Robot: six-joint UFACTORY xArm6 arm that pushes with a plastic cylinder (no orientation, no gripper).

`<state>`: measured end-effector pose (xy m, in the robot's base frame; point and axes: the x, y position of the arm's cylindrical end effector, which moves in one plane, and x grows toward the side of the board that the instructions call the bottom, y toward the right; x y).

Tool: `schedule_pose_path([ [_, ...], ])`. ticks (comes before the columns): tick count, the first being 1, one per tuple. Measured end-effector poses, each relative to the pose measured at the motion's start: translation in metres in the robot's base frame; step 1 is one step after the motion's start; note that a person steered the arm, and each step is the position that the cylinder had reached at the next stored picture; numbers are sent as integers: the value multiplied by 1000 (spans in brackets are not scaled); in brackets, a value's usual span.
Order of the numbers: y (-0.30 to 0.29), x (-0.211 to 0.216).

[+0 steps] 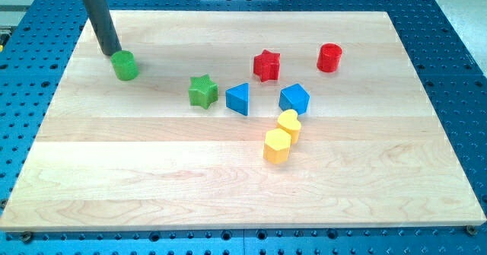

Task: Move the green circle to the left of the green star

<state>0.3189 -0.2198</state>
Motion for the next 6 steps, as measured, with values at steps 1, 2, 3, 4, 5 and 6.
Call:
schedule_pose_path([
  [1,88,52],
  [2,74,43],
  [3,28,56],
  [4,-3,84],
  [5,-26,115],
  [6,-44,141],
])
